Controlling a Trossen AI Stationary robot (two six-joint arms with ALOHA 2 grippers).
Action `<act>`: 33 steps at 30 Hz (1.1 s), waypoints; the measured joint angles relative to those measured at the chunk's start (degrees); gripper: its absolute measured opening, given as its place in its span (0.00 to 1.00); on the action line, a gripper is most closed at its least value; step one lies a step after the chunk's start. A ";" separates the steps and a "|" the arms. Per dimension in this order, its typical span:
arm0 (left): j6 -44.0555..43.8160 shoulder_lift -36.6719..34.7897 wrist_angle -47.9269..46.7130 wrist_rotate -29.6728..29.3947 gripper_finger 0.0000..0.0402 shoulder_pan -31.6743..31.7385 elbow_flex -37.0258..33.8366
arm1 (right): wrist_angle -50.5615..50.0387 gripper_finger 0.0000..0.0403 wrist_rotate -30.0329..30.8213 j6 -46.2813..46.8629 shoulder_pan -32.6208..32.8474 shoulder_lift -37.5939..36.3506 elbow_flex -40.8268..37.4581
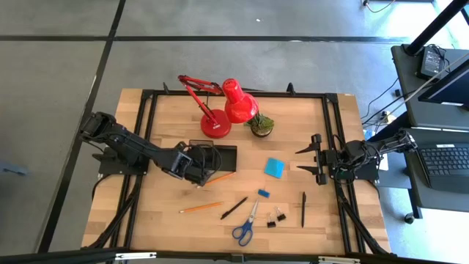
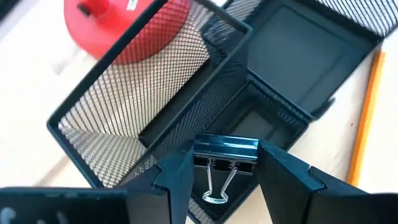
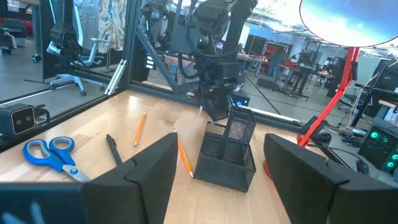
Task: Pick and place office supplies into organizer
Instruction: Put the left black binder clip into the black desk organizer
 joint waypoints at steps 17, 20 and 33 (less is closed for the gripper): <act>17.94 0.00 0.04 0.04 0.39 0.00 0.00 | 0.00 0.60 0.00 0.00 0.00 0.01 0.00; 17.89 0.00 0.04 0.07 0.39 0.00 0.00 | 0.00 0.60 -0.01 0.00 0.00 -0.01 0.00; 17.69 0.00 0.03 1.04 0.39 0.00 0.00 | 0.00 0.60 0.00 0.00 0.00 -0.01 0.00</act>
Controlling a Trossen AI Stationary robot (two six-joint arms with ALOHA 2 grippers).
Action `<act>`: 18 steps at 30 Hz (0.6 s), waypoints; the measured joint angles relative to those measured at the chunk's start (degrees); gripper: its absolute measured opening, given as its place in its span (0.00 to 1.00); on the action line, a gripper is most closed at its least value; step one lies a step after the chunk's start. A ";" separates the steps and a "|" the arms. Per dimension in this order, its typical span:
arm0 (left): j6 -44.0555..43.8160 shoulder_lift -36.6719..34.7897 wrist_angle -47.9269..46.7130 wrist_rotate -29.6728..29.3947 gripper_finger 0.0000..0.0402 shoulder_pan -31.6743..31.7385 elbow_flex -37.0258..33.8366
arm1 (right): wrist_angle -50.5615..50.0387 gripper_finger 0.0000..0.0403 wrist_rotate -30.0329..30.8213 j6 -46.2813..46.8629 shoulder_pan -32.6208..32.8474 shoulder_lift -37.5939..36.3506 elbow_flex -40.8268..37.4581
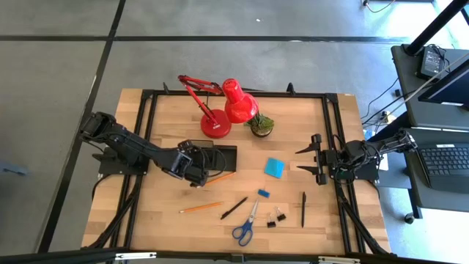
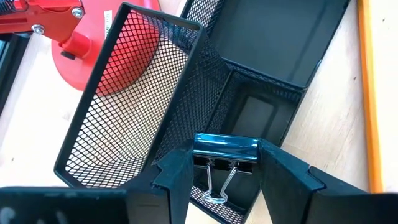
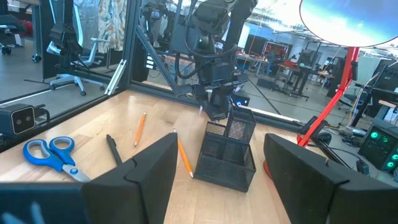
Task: Pick and place office supplies into organizer
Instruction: Put the left black binder clip into the black desk organizer, then put the top orange pencil into the black desk organizer
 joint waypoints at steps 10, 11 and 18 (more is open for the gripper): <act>-1.56 -0.02 -0.01 0.47 0.48 0.00 0.00 | 0.00 0.60 0.00 0.00 0.00 0.01 0.00; -1.56 -0.02 -0.01 0.47 0.48 0.01 0.00 | 0.00 0.60 0.00 0.00 0.00 0.01 0.00; -2.00 -0.07 -0.01 4.35 0.48 0.02 0.11 | 0.00 0.60 -0.01 0.00 0.00 0.01 0.00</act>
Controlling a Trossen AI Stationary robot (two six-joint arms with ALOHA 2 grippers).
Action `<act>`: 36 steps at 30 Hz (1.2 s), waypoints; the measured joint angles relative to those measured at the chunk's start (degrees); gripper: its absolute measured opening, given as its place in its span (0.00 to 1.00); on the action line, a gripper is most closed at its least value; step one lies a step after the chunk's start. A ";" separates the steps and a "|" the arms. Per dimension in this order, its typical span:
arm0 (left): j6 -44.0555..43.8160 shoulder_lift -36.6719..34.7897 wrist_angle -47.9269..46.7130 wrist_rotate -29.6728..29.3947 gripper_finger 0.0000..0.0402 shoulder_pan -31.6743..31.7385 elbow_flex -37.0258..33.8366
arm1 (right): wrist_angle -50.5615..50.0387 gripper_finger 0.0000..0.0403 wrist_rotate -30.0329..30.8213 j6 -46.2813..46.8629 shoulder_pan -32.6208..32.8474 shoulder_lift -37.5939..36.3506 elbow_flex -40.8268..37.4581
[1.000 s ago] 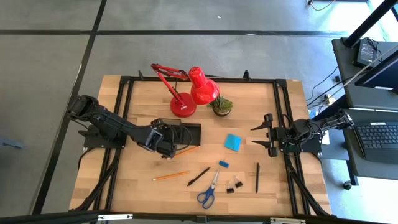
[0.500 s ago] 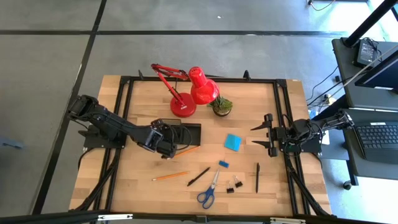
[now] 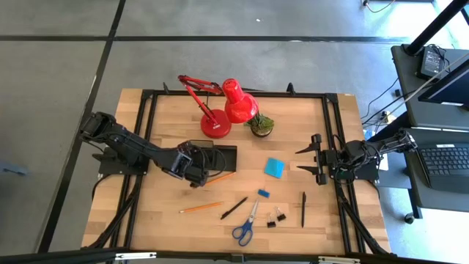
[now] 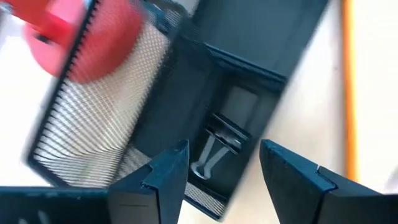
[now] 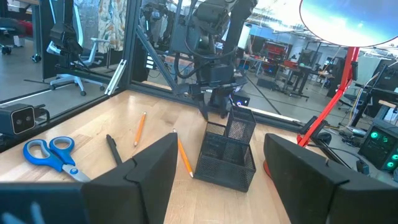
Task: Pick and place office supplies into organizer
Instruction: Put the top orange pencil into the black desk organizer
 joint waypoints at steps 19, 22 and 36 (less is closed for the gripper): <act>-7.61 -0.04 6.07 19.22 0.46 -1.74 7.21 | 0.00 0.60 0.00 0.00 0.00 0.01 0.00; -10.12 -0.03 5.90 19.24 0.46 -2.34 7.21 | 0.00 0.60 0.00 0.00 0.00 0.01 0.00; -16.63 10.20 5.37 29.62 0.46 -2.68 7.19 | 0.01 0.60 0.01 0.02 0.00 0.00 0.00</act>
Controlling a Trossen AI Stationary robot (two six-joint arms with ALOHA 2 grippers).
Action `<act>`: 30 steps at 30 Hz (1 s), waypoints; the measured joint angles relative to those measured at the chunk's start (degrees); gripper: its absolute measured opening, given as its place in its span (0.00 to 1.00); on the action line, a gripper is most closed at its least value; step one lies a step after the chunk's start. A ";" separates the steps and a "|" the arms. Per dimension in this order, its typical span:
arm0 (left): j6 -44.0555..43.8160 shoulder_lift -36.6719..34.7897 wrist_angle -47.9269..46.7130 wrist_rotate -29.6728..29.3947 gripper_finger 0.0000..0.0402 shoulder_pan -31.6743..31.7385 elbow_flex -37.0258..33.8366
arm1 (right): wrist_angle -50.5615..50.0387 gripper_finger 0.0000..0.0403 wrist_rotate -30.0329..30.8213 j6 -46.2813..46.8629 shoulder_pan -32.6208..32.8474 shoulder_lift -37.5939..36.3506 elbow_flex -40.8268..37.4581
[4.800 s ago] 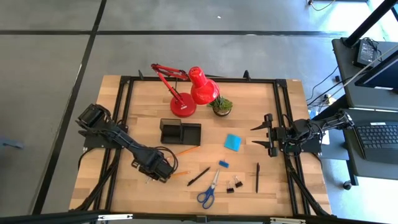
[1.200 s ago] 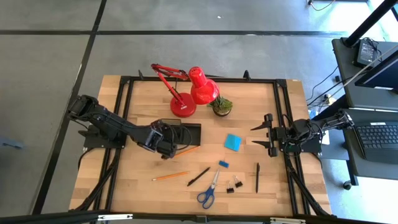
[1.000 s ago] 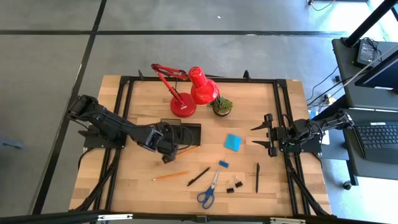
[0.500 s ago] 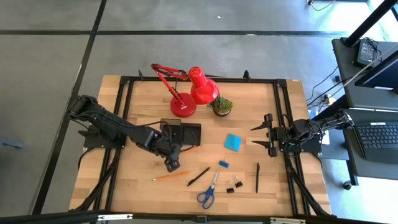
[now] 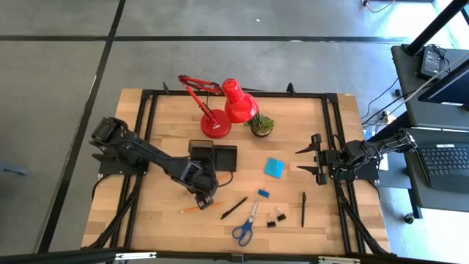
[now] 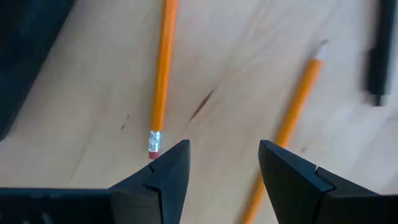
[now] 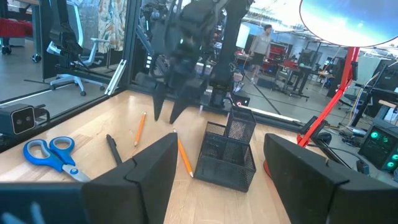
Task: Pick and place office supplies into organizer
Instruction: Put the top orange pencil into the black desk organizer
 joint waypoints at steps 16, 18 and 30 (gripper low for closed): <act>2.69 2.08 -8.74 -2.54 0.46 0.96 2.89 | 0.00 0.60 0.00 0.22 0.00 0.01 0.00; 3.78 2.08 -8.82 -3.22 0.46 1.18 2.88 | -0.01 0.60 -0.01 0.38 0.00 0.01 0.00; 4.68 2.10 -8.83 -3.49 0.46 1.48 2.88 | -0.01 0.60 -0.02 0.43 0.00 0.01 0.00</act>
